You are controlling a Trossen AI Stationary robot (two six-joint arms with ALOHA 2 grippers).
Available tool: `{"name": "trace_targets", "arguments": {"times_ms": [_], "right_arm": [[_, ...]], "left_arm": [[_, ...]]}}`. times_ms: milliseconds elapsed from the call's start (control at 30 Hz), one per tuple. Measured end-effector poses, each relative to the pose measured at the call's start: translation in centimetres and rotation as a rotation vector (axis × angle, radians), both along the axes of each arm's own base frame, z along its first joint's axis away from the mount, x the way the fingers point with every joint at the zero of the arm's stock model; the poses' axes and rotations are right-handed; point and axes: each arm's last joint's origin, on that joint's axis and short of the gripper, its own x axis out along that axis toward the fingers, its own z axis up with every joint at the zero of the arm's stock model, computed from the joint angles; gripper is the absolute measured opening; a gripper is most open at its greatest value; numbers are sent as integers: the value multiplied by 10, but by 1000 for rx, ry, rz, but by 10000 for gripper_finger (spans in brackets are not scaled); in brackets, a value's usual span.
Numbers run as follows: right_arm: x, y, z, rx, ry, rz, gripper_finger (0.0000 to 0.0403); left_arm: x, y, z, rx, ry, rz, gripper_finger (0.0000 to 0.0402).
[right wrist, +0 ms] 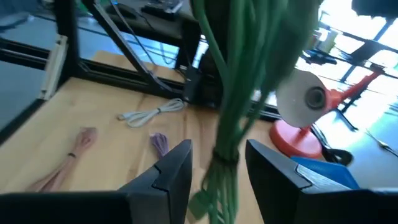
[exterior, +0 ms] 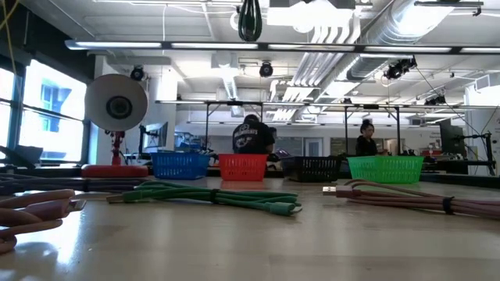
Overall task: Pick & Place USB Port
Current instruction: Put the left green charger cable into the green bin
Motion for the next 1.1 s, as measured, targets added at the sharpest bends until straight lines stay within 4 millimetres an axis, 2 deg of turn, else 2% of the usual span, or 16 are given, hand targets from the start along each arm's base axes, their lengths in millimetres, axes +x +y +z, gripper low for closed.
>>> {"name": "trace_targets", "arguments": {"times_ms": [167, 367, 400, 533, 633, 867, 1100], "right_arm": [[0, 0, 0, 1, 5, 13, 121], [0, 0, -1, -41, 17, 26, 21], [0, 0, -1, -49, 20, 31, 15], [0, 0, -1, -33, 20, 24, 21], [-1, 0, -2, -40, 29, 18, 10], [-1, -1, -4, -40, 46, -14, 9], [-2, -1, -6, -41, 64, -6, 9]], "left_arm": [[1, 0, -5, 3, 7, -2, 0], [1, 0, -5, 7, 5, -4, 0], [1, 0, -5, 8, 6, -6, 0], [2, 0, -5, 9, 3, -3, 0], [2, 0, -5, 21, 1, 17, 7], [1, 3, -6, -35, -5, 177, 38], [2, 3, -5, -35, -12, 170, 86]]}}
